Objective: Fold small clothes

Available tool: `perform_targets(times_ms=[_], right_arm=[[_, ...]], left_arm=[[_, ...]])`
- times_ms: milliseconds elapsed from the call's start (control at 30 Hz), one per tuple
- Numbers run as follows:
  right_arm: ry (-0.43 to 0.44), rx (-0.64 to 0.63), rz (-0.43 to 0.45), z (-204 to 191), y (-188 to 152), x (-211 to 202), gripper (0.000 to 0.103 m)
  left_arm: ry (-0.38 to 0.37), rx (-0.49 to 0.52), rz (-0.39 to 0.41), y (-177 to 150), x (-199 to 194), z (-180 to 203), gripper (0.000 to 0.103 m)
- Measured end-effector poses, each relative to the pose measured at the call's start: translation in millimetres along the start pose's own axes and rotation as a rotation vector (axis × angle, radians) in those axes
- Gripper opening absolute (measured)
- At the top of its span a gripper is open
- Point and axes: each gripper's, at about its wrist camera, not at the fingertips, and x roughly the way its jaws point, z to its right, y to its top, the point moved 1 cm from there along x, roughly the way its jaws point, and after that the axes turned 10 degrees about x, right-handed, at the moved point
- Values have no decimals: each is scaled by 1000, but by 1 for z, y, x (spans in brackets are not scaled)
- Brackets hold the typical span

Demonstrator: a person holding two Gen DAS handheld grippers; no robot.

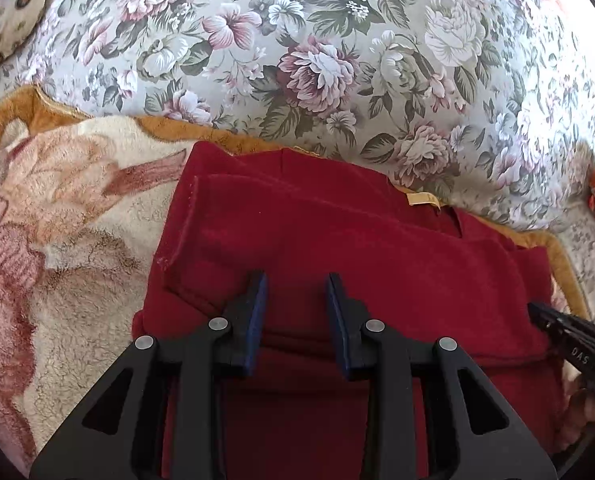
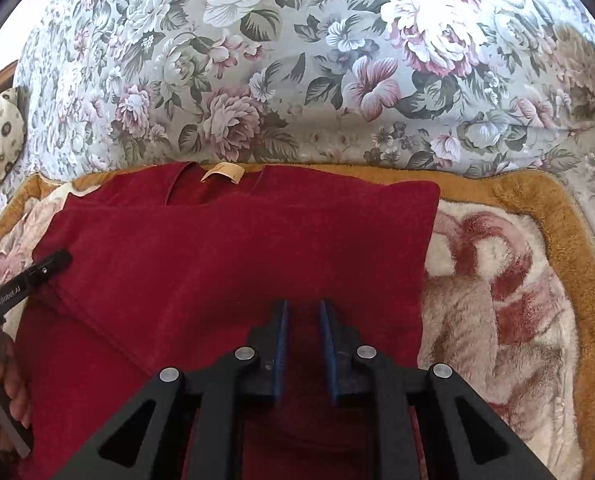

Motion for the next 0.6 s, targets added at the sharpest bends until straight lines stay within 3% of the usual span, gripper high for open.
perform_targets(times_ms=[267, 600], right_arm=[[-188, -108, 72, -26, -12, -1, 17], [-222, -134, 82, -33, -15, 2, 17]], left_arm=[[-7, -4, 5, 0, 3, -2, 29], [-8, -5, 6, 0, 2, -1, 29]])
